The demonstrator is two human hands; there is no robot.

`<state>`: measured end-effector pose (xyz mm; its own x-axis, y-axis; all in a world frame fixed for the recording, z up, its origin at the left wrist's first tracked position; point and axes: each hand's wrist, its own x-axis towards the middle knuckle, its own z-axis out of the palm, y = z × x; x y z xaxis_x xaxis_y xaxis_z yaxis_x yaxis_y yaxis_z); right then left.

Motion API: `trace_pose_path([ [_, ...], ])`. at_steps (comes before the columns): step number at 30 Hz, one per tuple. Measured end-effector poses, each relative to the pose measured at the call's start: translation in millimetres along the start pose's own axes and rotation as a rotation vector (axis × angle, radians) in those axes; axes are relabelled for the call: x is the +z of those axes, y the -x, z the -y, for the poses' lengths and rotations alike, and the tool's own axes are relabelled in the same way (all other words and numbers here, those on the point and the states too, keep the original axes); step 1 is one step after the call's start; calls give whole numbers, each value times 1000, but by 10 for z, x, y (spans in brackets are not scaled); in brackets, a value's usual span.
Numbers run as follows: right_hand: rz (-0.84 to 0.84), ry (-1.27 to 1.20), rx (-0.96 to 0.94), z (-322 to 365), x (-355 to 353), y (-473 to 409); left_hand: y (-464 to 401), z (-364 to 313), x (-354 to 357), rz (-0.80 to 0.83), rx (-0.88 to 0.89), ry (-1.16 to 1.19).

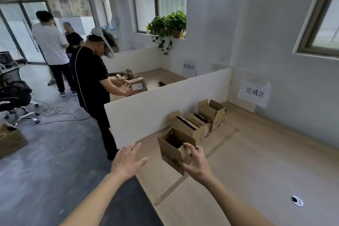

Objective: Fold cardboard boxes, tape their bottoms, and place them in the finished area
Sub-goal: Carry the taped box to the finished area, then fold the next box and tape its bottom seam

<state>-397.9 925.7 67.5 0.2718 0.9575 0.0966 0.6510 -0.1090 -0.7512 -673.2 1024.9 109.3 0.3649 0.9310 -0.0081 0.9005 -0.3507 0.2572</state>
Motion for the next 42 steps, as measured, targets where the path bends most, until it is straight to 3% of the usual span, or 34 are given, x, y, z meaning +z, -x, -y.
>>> trace_pose_path([
  [12,86,72,232,-1190,1090,-2127,-2380,580,1095,257,-37,11],
  [19,93,71,339,-1606,1535,-2710,-3133,806,1671,414,-35,80],
  [26,30,59,438,-1719,1812,-3149,-3464,860,1934,460,28,62],
  [35,-34,147,437,-1341,1522,-2784,-3542,524,1596,479,178,128],
  [42,-202,426,497,-649,571,-1851,-3121,-258,984,328,539,52],
])
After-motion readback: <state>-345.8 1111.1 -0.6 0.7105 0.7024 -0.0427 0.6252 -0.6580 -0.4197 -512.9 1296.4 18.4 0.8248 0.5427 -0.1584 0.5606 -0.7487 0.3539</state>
